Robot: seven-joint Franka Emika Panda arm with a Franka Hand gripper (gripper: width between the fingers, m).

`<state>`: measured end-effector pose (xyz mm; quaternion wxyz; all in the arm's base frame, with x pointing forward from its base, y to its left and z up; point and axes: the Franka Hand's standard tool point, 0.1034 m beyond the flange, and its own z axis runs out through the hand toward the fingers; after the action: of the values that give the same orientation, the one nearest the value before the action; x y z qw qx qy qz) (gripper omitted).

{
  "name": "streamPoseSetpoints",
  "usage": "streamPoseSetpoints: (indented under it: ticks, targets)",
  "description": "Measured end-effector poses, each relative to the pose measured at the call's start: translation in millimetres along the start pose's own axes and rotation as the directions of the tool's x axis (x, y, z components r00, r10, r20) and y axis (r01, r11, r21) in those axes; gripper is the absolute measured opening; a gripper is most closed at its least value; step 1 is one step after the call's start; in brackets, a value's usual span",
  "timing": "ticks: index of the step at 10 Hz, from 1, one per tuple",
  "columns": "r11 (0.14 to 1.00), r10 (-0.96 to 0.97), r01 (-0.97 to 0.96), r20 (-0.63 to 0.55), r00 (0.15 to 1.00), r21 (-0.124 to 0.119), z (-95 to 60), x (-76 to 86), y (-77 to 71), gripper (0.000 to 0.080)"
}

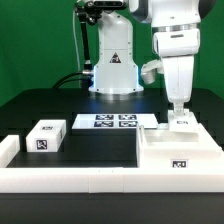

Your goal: Assemble cabinet

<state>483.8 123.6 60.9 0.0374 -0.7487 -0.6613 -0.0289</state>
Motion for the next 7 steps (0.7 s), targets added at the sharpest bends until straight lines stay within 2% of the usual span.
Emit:
streamPoseSetpoints:
  ticks: [1, 6, 7]
  targets:
    - [1.0, 0.0, 0.0, 0.003, 1.0, 0.005, -1.5, 0.3, 1.5, 0.0061]
    - [1.0, -0.002, 0.002, 0.002, 1.0, 0.002, -2.1, -0.4, 3.2, 0.0061]
    - [1.0, -0.012, 0.012, 0.001, 1.0, 0.003, -4.6, -1.7, 15.9, 0.0061]
